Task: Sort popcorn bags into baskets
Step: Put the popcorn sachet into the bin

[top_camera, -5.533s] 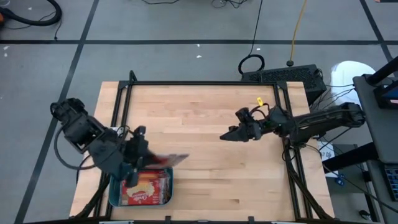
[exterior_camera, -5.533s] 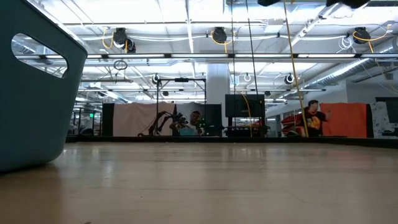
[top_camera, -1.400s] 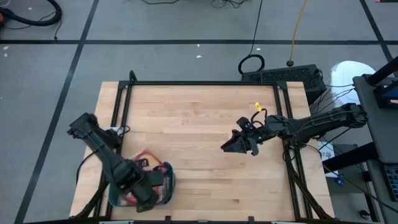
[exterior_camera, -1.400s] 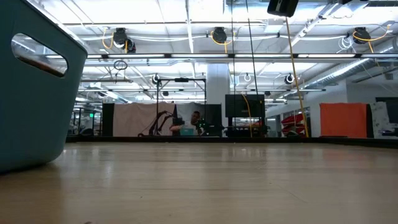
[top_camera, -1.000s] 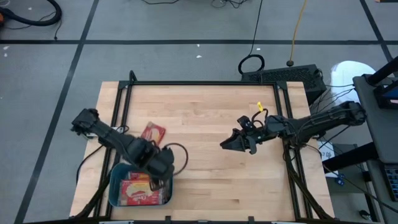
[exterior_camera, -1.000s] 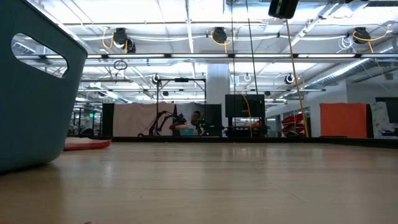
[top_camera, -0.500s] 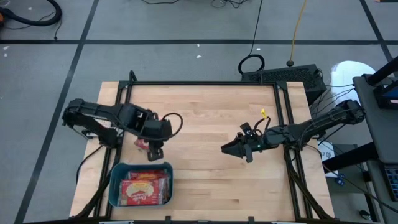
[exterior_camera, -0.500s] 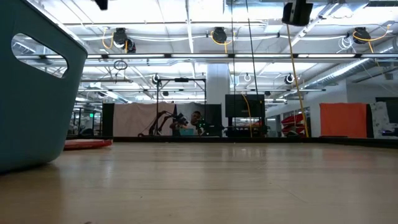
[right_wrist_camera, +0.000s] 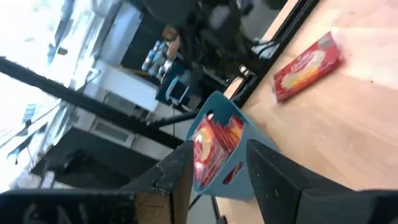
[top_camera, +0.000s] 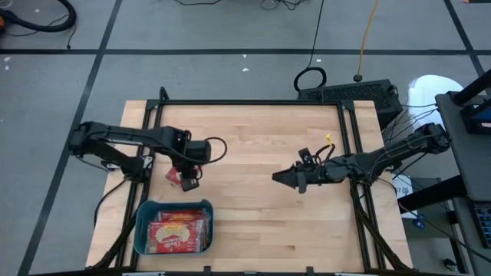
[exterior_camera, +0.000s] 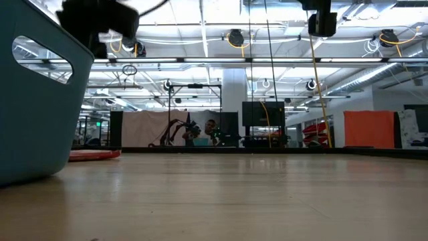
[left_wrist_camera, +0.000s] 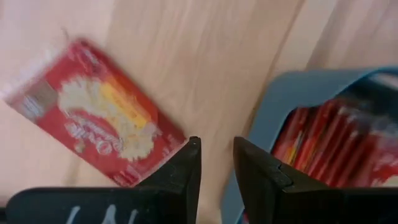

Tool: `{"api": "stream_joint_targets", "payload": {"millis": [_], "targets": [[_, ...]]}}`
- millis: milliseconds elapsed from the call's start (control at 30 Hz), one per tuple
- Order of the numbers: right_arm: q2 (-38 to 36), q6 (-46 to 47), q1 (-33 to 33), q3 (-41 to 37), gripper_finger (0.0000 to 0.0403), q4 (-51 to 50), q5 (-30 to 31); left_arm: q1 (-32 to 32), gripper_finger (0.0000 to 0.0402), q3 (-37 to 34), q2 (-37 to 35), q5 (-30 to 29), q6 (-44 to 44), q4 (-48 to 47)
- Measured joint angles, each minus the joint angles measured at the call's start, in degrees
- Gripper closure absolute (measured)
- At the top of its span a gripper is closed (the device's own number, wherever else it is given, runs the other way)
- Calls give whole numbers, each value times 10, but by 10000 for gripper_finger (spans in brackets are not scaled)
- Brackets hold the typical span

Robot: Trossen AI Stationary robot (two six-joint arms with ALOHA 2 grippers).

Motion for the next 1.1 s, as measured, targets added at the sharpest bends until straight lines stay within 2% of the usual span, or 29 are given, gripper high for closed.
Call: {"api": "stream_joint_targets", "payload": {"millis": [167, 300, 533, 667, 867, 967, 1100], "targets": [[0, 25, -17, 0, 261, -6, 18, 23, 305, -73, 0, 18, -30, 21], [0, 35, -31, 0, 261, -8, 33, 42, 305, -101, 0, 13, -56, 23], [0, 35, -54, 0, 261, -8, 44, 58, 294, -104, 0, 8, 47, 23], [0, 32, -68, 0, 261, -8, 42, 73, 260, -130, 0, -29, -24, 44], [0, 35, -80, 0, 261, -12, 43, 107, 191, -197, 0, -45, -131, 65], [0, 36, -84, 0, 261, -12, 44, 144, 158, -245, 1, -15, -143, 95], [0, 45, -91, 0, 261, -12, 41, 198, 120, -284, 1, -9, -132, 118]]}}
